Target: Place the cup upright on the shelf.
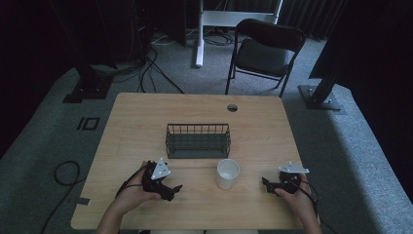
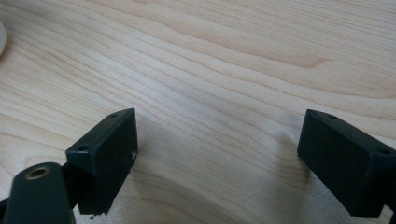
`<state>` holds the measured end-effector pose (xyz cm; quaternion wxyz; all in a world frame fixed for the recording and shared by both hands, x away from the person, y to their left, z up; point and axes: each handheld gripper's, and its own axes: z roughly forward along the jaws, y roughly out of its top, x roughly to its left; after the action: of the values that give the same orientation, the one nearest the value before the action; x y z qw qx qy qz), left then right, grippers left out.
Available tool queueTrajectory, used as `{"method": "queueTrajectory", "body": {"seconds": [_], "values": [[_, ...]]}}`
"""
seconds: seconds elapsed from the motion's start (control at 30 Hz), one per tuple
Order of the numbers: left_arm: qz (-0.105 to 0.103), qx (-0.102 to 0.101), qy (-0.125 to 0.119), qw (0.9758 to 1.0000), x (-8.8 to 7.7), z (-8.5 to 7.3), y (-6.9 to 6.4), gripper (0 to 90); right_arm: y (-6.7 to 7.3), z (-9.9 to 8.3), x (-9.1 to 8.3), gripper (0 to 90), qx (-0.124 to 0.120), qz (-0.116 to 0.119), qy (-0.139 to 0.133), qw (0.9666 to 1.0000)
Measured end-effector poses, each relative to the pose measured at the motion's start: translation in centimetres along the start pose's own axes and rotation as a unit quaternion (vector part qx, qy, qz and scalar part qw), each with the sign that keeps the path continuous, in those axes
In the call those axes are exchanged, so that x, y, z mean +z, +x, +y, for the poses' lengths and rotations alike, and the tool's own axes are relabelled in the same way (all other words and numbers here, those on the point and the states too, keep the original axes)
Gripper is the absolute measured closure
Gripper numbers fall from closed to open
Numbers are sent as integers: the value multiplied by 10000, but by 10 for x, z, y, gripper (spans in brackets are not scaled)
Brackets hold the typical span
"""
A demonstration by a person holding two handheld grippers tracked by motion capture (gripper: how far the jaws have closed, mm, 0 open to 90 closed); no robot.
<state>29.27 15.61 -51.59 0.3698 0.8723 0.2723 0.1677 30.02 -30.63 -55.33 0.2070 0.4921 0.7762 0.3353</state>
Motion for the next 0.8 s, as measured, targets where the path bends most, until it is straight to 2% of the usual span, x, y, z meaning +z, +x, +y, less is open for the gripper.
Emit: {"method": "queueTrajectory", "body": {"seconds": [0.37,0.8], "values": [[-222,138,-126,9996,15,15,-11,13,0,0,0,118,1,0,-1,10000],[-335,306,-272,9986,30,31,-24,25,0,0,0,118,1,-1,3,10000]]}}
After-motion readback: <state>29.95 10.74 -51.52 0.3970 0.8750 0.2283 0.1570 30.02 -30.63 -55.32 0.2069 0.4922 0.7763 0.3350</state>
